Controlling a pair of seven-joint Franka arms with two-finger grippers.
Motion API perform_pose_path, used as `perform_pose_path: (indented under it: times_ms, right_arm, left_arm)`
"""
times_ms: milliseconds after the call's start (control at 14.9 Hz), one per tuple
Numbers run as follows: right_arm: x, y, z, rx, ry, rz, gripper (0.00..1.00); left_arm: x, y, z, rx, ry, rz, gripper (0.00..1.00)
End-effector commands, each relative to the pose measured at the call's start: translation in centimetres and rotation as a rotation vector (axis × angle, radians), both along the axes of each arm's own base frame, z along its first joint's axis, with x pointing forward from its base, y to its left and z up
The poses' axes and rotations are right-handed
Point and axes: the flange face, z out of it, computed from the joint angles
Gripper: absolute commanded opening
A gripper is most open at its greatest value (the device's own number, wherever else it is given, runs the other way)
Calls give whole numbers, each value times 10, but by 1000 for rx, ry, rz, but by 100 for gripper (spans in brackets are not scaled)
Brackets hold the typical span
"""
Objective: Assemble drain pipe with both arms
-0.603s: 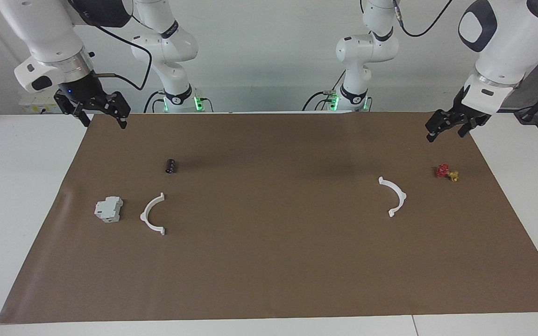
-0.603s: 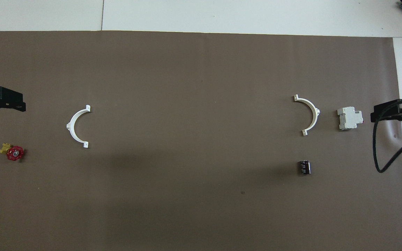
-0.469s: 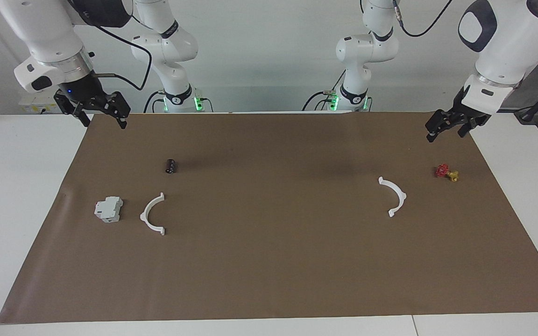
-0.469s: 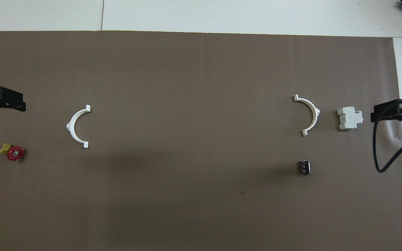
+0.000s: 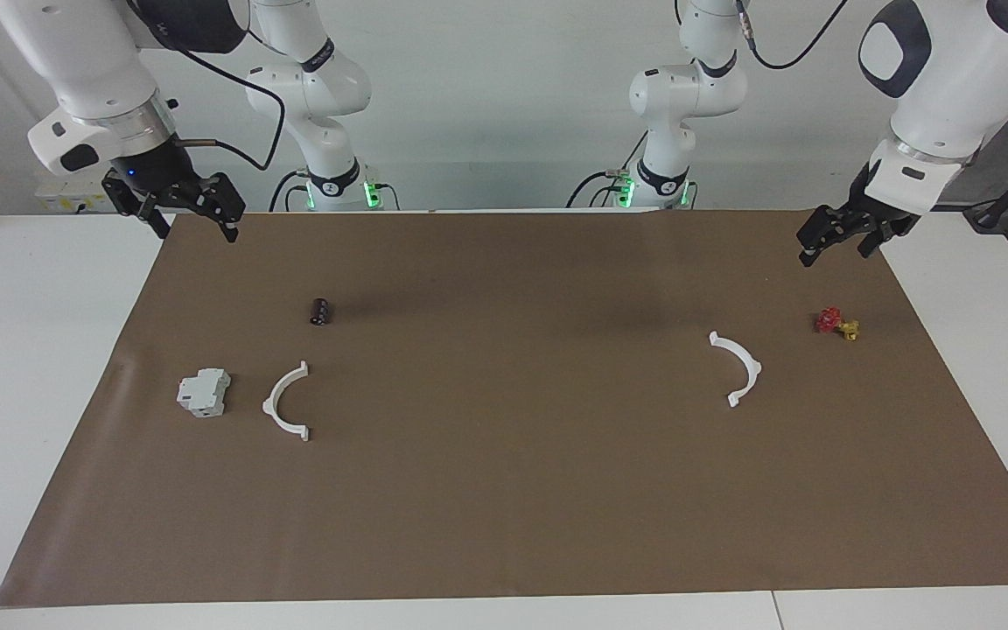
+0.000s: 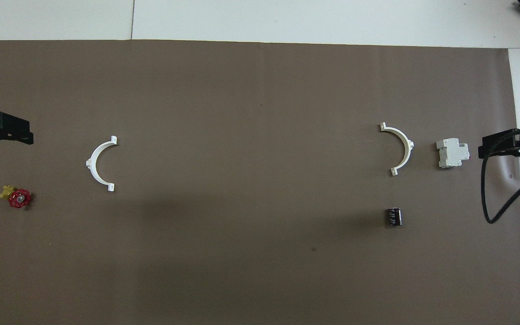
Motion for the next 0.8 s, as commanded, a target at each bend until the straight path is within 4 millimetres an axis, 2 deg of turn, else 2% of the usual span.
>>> perform_pose_path:
  times_ms: [0, 67, 134, 469, 670, 737]
  right_arm:
    - [-2, -2, -24, 7, -23, 58, 100]
    - [4, -2, -38, 10, -39, 103, 100]
    - [13, -2, -60, 22, -62, 147, 100]
    - [68, 0, -188, 19, -112, 307, 100]
    - [86, -3, -253, -5, -150, 354, 100]
    - [88, -2, -268, -11, -163, 358, 100]
  left_arm:
    - [-8, 2, 2, -8, -15, 0, 100]
    - [-8, 2, 1, -8, -14, 0, 100]
    - [-8, 2, 1, -8, -14, 0, 100]
    - [-8, 2, 1, -8, -14, 0, 100]
    - [-8, 2, 1, -8, -14, 0, 100]
    - [-8, 2, 1, -8, -14, 1, 100]
